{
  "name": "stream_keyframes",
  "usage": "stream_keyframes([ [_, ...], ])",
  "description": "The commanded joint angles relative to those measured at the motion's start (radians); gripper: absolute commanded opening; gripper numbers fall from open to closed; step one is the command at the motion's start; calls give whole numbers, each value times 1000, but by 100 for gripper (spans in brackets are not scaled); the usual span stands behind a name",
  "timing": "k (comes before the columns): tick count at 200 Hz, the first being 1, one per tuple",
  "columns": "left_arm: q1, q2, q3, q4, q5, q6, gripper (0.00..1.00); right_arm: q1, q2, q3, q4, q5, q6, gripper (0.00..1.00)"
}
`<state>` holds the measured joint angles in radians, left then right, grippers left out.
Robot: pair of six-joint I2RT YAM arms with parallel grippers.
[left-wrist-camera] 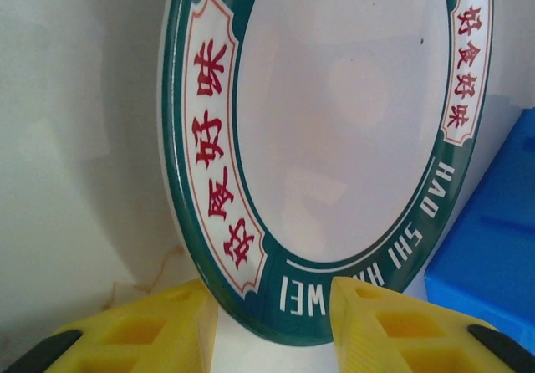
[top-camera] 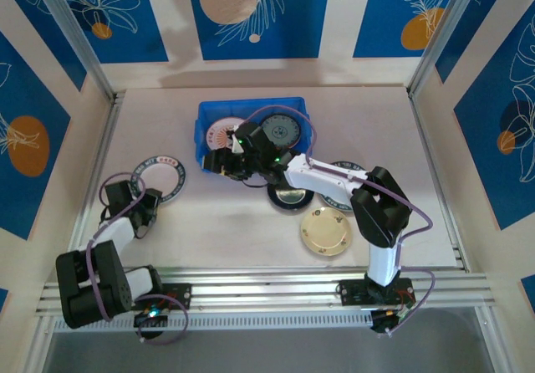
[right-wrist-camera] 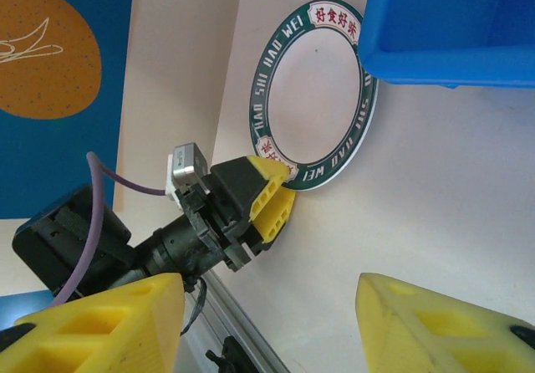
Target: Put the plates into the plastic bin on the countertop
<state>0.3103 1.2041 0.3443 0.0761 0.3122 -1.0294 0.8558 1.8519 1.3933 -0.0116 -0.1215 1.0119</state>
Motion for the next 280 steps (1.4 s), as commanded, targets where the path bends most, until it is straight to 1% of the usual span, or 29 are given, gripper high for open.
stream_keyframes([
  [1, 13, 37, -22, 95, -5, -23, 40, -6, 16, 7, -8, -16, -10, 57],
  [30, 14, 91, -33, 162, -5, -36, 38, -8, 26, 18, -18, -17, -16, 57],
  [70, 13, 136, -45, 237, -26, -52, 31, -6, 36, 32, -28, -23, -20, 56],
  [105, 14, 161, -26, 258, -44, -40, 30, 2, 31, 37, -38, -13, -29, 55],
  [145, 13, 201, -18, 330, -60, -41, 28, 13, 24, 52, -65, 2, -49, 55],
  [172, 14, 259, -10, 398, -62, -49, 26, 25, 16, 76, -105, 35, -80, 54],
  [186, 13, 294, -8, 439, -61, -55, 23, 29, 10, 81, -115, 47, -88, 54],
  [227, 15, 377, -2, 558, -24, -103, 19, 54, -6, 117, -172, 89, -128, 54],
  [252, 14, 383, 5, 583, -10, -114, 17, 74, -8, 139, -202, 109, -144, 54],
  [280, 15, 345, 22, 546, 4, -101, 16, 97, -12, 156, -222, 125, -157, 54],
])
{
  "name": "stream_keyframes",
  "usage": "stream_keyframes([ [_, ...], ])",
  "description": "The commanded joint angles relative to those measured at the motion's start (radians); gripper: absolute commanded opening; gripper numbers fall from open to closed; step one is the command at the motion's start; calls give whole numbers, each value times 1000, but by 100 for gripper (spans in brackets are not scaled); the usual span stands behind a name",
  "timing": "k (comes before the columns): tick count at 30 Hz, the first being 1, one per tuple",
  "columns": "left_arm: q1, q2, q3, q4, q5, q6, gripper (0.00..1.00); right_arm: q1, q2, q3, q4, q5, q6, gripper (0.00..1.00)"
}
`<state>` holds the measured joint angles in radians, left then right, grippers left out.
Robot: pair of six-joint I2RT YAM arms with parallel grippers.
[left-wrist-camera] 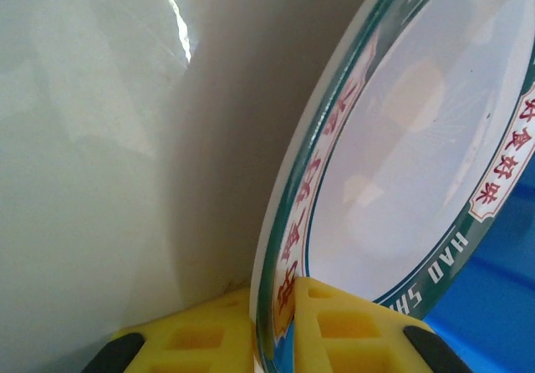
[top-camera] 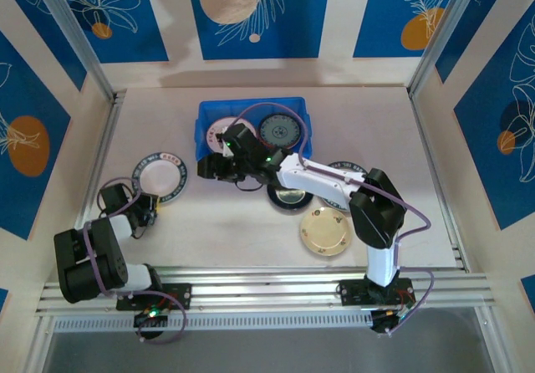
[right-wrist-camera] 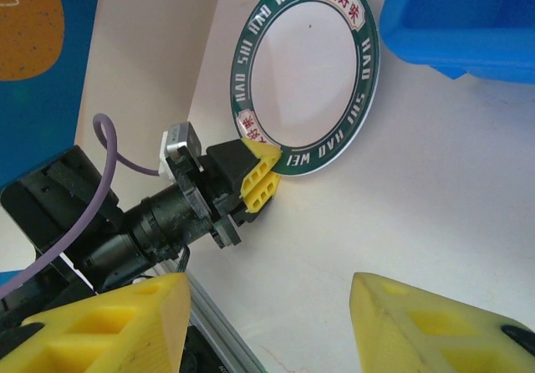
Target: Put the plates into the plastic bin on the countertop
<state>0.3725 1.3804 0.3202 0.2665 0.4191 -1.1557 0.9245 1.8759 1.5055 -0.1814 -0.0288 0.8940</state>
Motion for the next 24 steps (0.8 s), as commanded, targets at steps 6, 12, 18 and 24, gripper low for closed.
stream_keyframes([
  [6, -49, 76, 83, 250, -115, 68, 14, 43, -37, 63, -66, 42, -49, 54],
  [12, -48, -16, 119, 137, -137, 120, 4, 52, -37, 70, -66, 43, -59, 53],
  [18, -48, -63, 143, 88, -138, 141, 0, 51, -37, 69, -62, 37, -63, 50],
  [24, -49, -195, 222, -102, -156, 243, 0, 28, -62, 85, -102, 34, -134, 50],
])
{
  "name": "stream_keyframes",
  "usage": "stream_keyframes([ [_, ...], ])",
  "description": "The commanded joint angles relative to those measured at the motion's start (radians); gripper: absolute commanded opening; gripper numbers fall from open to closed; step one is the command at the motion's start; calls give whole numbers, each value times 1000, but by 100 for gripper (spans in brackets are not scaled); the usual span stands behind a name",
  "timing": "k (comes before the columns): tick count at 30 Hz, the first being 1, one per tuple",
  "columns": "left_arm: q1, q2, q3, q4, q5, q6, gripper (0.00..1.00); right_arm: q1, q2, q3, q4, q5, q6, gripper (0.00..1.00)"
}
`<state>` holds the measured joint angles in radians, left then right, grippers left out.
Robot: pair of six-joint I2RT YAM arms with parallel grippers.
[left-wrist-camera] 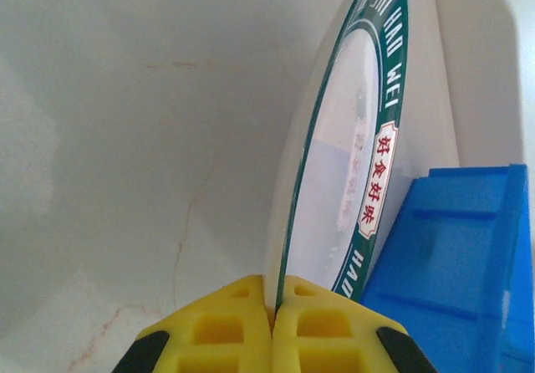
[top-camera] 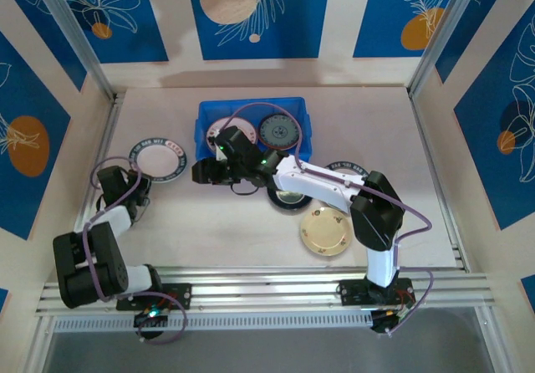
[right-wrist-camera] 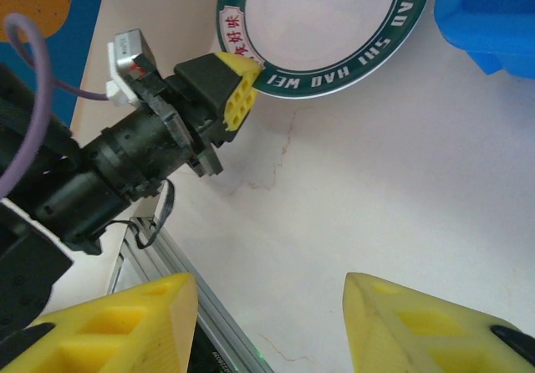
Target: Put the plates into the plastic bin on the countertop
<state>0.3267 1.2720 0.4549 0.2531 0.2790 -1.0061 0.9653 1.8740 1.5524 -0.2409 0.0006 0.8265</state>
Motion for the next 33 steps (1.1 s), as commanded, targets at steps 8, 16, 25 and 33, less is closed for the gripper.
stream_keyframes([
  [8, -4, -327, 314, -464, -72, 332, 0, -63, -164, 56, -142, 50, -236, 50],
  [16, -15, -379, 503, -598, 55, 402, 0, -134, -304, 23, -182, 109, -316, 51],
  [25, -68, -345, 569, -572, 264, 356, 0, -333, -468, -139, -86, 16, -324, 56],
  [33, -192, -268, 643, -524, 440, 317, 0, -529, -498, -174, -8, -200, -305, 62],
])
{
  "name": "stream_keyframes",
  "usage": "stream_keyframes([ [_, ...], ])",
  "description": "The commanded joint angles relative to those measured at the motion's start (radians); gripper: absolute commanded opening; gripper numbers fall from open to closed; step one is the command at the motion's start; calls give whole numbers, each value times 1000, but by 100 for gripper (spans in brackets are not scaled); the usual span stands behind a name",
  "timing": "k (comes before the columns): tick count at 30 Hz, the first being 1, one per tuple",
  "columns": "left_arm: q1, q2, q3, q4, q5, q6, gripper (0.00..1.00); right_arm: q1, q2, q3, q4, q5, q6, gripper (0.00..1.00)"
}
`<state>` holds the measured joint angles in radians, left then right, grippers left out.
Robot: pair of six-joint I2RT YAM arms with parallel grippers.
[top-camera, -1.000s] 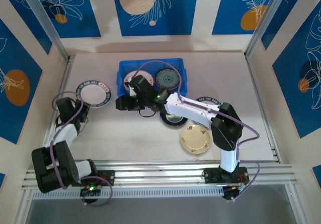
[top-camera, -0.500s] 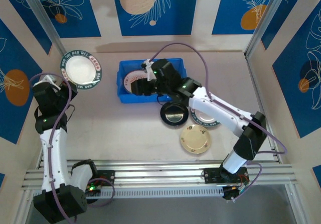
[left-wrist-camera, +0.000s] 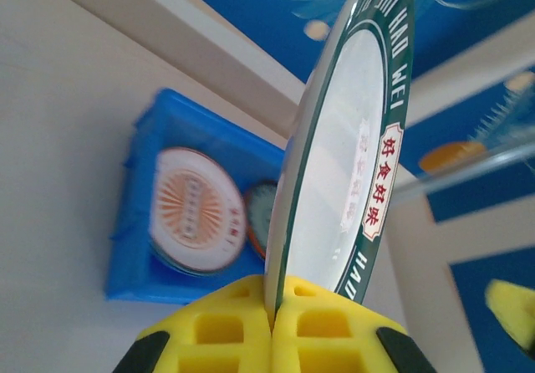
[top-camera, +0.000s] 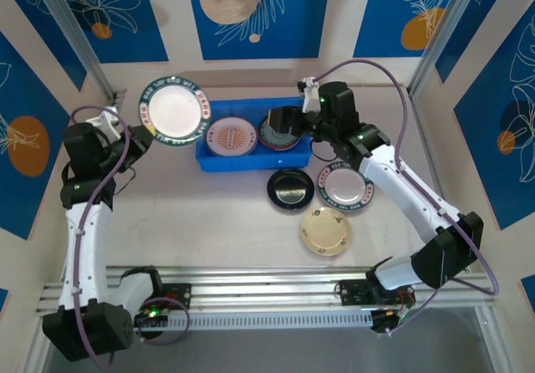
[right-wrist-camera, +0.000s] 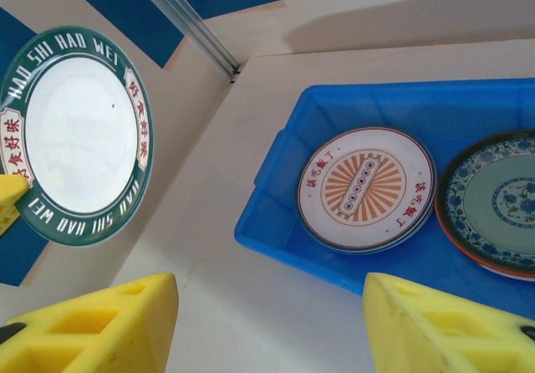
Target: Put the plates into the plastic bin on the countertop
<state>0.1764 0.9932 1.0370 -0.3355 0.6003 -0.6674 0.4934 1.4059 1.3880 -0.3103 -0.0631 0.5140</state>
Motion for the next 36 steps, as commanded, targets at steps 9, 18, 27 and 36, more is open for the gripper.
stream_keyframes([
  [9, -215, 203, 99, 260, 239, -137, 0, -163, 57, 47, 139, -413, 73, 63],
  [18, -320, 345, 92, 430, 267, -218, 0, -169, 163, 131, 54, -393, 57, 63],
  [27, -357, 420, 98, 474, 311, -234, 0, -168, 239, 165, 84, -461, 77, 57],
  [36, -371, 498, 109, 512, 323, -248, 0, -176, 273, 172, 78, -478, 96, 0],
])
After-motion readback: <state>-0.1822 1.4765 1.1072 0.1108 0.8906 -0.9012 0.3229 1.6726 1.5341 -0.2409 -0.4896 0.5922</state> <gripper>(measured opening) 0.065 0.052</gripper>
